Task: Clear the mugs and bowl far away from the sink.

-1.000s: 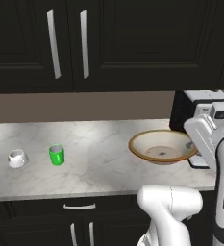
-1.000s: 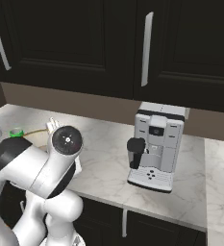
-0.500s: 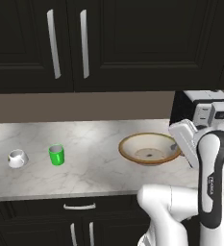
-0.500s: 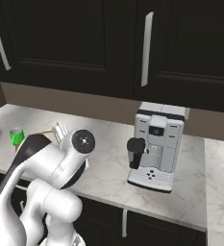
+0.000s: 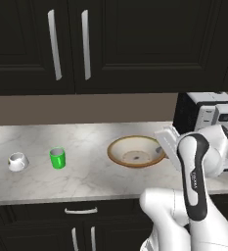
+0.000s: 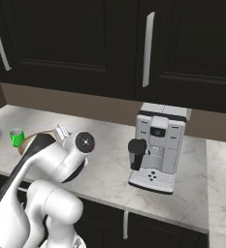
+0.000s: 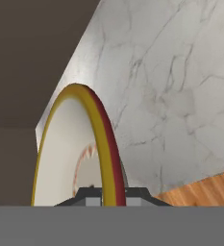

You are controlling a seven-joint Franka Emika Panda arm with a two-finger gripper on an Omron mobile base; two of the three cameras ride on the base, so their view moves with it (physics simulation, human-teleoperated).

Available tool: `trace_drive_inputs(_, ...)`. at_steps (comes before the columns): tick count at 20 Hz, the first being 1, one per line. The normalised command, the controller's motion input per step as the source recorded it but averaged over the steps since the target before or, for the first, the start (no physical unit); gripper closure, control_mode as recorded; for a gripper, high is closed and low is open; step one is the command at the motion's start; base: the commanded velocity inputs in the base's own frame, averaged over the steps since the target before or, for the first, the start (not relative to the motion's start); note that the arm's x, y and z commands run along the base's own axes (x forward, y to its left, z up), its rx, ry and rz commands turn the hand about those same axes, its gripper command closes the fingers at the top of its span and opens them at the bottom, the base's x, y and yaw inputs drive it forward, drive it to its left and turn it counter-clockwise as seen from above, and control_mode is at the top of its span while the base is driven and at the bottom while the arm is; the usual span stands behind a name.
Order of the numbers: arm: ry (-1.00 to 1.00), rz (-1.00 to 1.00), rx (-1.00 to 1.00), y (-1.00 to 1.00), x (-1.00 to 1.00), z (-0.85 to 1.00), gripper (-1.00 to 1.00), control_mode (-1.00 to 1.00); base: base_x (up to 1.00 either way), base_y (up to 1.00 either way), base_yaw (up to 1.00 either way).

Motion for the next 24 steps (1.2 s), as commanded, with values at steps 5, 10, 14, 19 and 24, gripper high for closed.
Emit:
trace_drive_inputs(5, -0.08, -0.04, 0.00, 0.31, 0.55, -0.35, 1.00, -1.00, 0.00, 0.00, 0.00)
trace_drive_inputs(10, -0.07, -0.07, 0.00, 0.38, 0.57, -0.36, 1.00, -1.00, 0.00, 0.00, 0.00)
trace_drive_inputs(14, -0.05, -0.09, 0.00, 0.32, 0.54, -0.37, 1.00, -1.00, 0.00, 0.00, 0.00)
trace_drive_inputs(19, 0.00, -0.10, 0.00, 0.21, 0.50, -0.42, 1.00, -1.00, 0.00, 0.00, 0.00)
trace_drive_inputs(24, 0.00, -0.05, 0.00, 0.12, 0.39, -0.52, 1.00, -1.00, 0.00, 0.00, 0.00)
